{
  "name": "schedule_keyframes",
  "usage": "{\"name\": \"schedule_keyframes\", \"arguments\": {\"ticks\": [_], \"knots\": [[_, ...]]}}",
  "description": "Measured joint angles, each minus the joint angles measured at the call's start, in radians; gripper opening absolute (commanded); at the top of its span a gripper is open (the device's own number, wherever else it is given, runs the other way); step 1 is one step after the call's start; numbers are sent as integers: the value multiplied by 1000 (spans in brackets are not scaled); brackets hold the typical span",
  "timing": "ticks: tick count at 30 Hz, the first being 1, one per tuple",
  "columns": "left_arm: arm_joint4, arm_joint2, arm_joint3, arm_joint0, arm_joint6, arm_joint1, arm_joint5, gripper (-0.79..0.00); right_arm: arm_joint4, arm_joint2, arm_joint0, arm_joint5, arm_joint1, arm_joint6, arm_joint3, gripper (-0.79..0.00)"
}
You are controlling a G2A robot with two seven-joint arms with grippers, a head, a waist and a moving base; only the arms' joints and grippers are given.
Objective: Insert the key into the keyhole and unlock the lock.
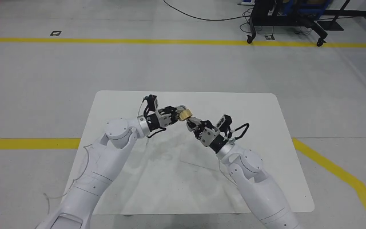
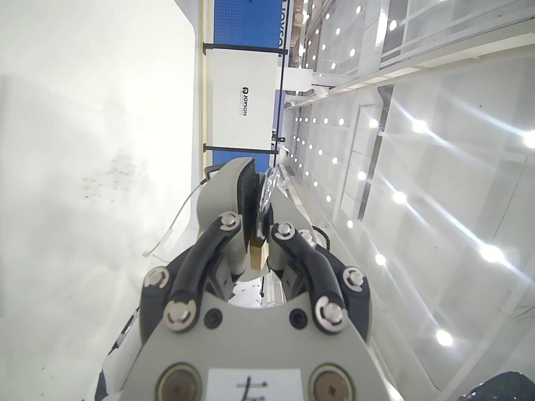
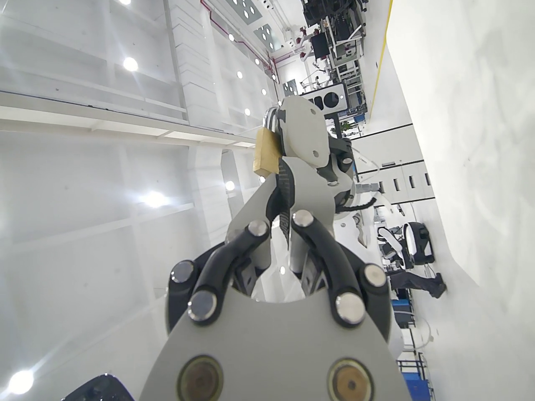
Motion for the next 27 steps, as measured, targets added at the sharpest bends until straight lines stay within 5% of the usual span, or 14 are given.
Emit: {"name": "schedule_keyframes", "arguments": {"ticks": [6,15,21,22,23,24,25,27], "knots": [[106,5,-14,-5,14,4,-56,-785,95,8,-7,-5,-8,-15,6,-785],[251,-1,-56,12,63,12,-152,-785,556,65,2,101,-25,47,109,-785],[287,-10,-70,23,81,14,-169,-785,602,71,15,118,-27,66,127,-785],[287,-11,-71,24,81,14,-168,-785,578,71,18,115,-26,71,122,-674],[285,-14,-69,25,87,14,-165,-785,532,69,21,106,-23,76,112,-459],[281,-17,-67,27,96,13,-160,-785,492,68,22,99,-21,77,104,-117],[274,-20,-65,28,106,13,-154,-785,452,67,22,92,-19,79,95,0],[253,-31,-63,32,131,12,-142,-785,373,72,17,76,-13,84,72,0]]}}
